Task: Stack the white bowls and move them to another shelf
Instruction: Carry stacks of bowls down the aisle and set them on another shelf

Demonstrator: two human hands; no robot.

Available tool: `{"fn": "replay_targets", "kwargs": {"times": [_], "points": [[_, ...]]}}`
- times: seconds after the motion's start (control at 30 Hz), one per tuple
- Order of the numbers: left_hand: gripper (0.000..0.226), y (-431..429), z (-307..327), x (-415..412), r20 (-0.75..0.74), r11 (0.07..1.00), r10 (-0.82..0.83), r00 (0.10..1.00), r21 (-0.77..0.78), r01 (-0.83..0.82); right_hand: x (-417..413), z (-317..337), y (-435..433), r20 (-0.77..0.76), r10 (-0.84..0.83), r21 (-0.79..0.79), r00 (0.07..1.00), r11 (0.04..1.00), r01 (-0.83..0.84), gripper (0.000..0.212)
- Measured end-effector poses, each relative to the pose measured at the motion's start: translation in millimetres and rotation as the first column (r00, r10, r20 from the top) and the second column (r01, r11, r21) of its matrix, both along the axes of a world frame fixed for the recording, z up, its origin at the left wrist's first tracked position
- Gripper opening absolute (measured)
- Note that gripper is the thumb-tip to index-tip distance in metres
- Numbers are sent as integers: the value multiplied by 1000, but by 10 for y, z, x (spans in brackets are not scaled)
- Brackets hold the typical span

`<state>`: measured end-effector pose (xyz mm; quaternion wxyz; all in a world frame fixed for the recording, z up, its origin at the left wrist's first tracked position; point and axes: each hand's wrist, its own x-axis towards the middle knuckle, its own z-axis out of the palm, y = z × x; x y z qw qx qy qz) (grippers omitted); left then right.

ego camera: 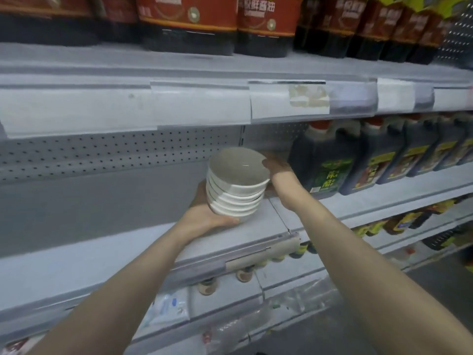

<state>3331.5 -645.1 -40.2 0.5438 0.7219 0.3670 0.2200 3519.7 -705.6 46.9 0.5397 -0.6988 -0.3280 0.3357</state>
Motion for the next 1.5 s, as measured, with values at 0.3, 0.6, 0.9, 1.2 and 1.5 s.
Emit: {"fn": "replay_targets", "kwargs": {"times": [0.3, 0.6, 0.9, 1.2, 1.5], "points": [[118, 378, -256, 260, 35, 997, -68, 997, -39, 69, 280, -251, 449, 140, 41, 69, 989, 996, -51, 29], [116, 355, -197, 208, -15, 995, -22, 1000, 96, 24, 254, -237, 514, 241, 118, 10, 963, 992, -124, 33], [82, 226, -19, -28, -239, 946, 29, 971, 320, 50, 213, -116, 358, 381, 90, -19, 920, 996, -90, 40], [65, 63, 338, -583, -537, 774, 88, 839, 568, 282, -121, 59, -284, 860, 70, -30, 505, 996, -85, 42], [57, -397, 810, -1221, -531, 552, 179, 828, 751, 362, -773, 188, -1012, 975, 184, -161, 126, 972, -170, 44]]}}
